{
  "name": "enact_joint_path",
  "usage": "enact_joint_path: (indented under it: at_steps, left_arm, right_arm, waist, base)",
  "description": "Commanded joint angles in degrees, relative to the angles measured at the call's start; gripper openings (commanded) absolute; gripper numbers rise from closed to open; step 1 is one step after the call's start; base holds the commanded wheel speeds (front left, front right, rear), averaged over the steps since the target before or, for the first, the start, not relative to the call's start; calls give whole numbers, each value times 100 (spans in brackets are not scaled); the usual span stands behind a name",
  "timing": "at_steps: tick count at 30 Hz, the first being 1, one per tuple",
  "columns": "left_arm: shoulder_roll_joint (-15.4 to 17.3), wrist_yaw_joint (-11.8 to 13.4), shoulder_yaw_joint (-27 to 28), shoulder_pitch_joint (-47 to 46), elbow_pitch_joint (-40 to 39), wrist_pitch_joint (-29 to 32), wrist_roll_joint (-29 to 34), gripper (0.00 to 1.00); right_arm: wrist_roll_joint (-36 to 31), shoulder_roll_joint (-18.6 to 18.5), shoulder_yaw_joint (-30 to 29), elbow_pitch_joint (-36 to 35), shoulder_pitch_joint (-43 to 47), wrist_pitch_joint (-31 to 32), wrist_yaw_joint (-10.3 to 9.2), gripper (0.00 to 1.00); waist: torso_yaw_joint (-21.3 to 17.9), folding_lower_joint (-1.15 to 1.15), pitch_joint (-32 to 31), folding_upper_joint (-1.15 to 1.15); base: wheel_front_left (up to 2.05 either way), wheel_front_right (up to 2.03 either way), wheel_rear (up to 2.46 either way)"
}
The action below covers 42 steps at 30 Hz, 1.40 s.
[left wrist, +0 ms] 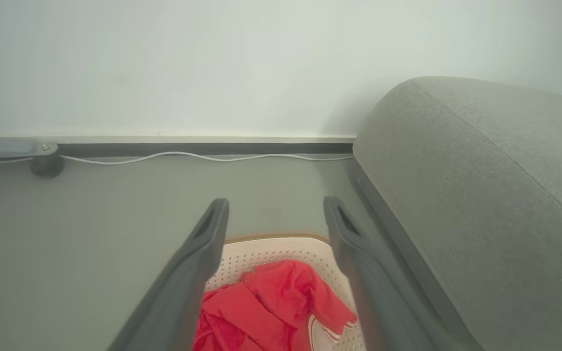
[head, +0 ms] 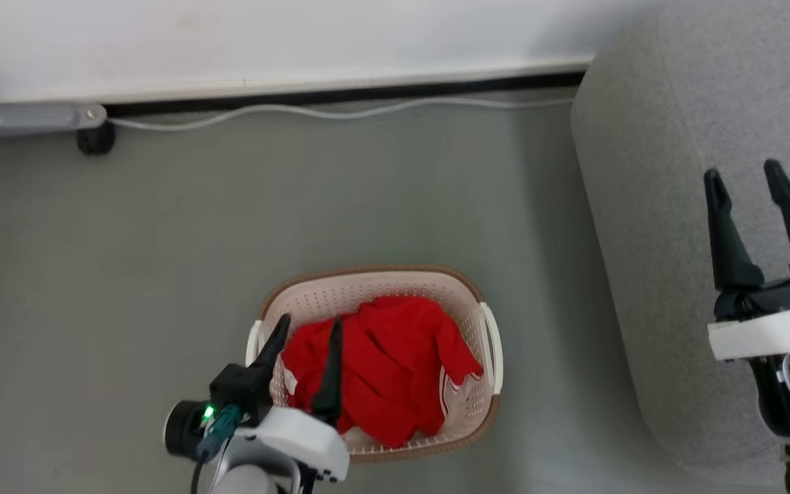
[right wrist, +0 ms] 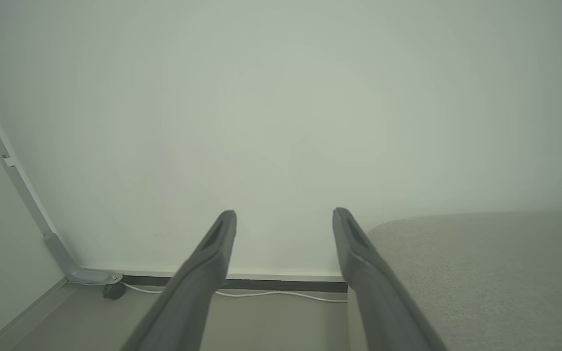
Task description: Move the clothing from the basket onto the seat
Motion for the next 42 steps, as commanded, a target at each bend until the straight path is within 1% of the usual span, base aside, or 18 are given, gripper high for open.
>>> enact_joint_path:
  at_steps: [1,8,13,14,19,25,33,35,38,42]
  left_arm:
    - [16,79,-77,-461,67,-35,-95,100]
    - [16,170,-695,-1338,782,-35,-455,100]
    - [16,133,-1009,-1973,1294,-35,-707,100]
    - [16,133,-1009,-1973,1294,-35,-707,100]
    - [16,74,-1299,-2591,1760,-35,-857,100]
    - [16,-61,-1646,-3260,2485,-35,-1103,100]
    - [16,-104,-2067,-4093,3423,-35,-1261,100]
    - [16,-87,-2142,-4286,3664,-35,-1262,100]
    - [16,42,-2220,-4514,3946,-35,-1309,100]
    - [16,137,-2280,-4758,4340,-35,-1432,100]
  right_arm:
    - [99,-178,118,-256,-246,-35,23,100]
    - [296,-376,270,-576,-900,-35,23,100]
    - [400,-479,367,-815,-1341,-35,23,100]
    - [400,-479,367,-815,-1341,-35,23,100]
    - [486,-492,450,-991,-1661,-35,23,100]
    - [559,-431,565,-1141,-1966,-35,23,100]
    - [655,-252,590,-1263,-2283,-35,23,100]
    - [666,-196,596,-1294,-2335,-35,23,100]
    - [682,-111,609,-1312,-2386,-35,23,100]
    - [713,-36,602,-1318,-2431,-35,23,100]
  waist:
    - [-26,0,575,0]
    - [-165,0,1455,0]
    - [-301,0,2039,0]
    - [-301,0,2039,0]
    - [-456,0,2530,0]
    - [-700,0,3056,0]
    - [-1030,0,3636,0]
    - [-1110,0,3761,0]
    - [-1219,0,3907,0]
    - [-1327,0,4087,0]
  base:
    - [0,0,0]
    - [0,0,0]
    - [0,0,0]
    - [0,0,0]
    - [0,0,0]
    - [0,0,0]
    - [0,0,0]
    - [0,0,0]
    - [0,0,0]
    - [0,0,0]
